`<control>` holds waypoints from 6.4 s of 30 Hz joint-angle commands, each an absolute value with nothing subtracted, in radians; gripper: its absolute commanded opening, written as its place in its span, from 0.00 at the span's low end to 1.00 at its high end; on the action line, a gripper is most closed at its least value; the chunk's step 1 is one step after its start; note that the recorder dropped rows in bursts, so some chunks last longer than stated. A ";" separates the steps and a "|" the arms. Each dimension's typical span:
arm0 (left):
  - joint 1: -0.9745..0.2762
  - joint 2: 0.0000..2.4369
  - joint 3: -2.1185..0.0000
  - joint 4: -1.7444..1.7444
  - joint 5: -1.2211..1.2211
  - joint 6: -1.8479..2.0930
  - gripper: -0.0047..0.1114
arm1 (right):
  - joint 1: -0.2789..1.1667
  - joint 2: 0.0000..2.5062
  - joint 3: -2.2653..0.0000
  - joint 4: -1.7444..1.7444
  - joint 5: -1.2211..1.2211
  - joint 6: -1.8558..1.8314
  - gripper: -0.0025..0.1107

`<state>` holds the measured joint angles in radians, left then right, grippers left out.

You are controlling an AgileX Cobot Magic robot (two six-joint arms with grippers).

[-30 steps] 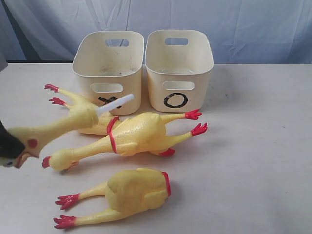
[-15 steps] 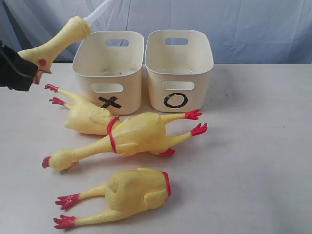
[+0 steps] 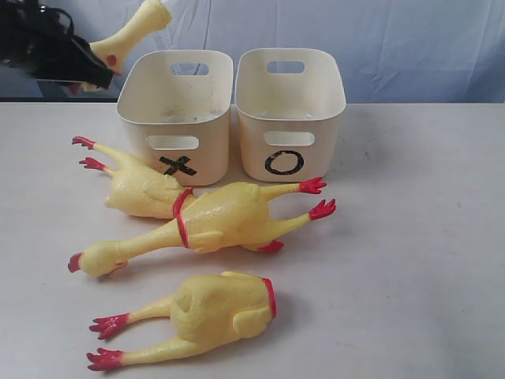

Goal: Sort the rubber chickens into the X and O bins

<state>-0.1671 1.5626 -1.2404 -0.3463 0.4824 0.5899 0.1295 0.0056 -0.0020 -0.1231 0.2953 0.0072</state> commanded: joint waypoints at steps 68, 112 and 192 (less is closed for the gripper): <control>-0.173 1.990 -1.555 -0.458 0.574 0.501 0.37 | 0.130 0.000 0.000 -0.127 0.289 0.000 0.02; -0.173 1.594 -1.505 -0.241 0.999 0.562 0.04 | 0.130 0.000 0.000 -0.121 0.289 0.000 0.02; -0.173 0.725 -0.619 -0.490 0.713 0.706 0.04 | 0.130 0.000 0.000 0.150 -0.189 0.276 0.02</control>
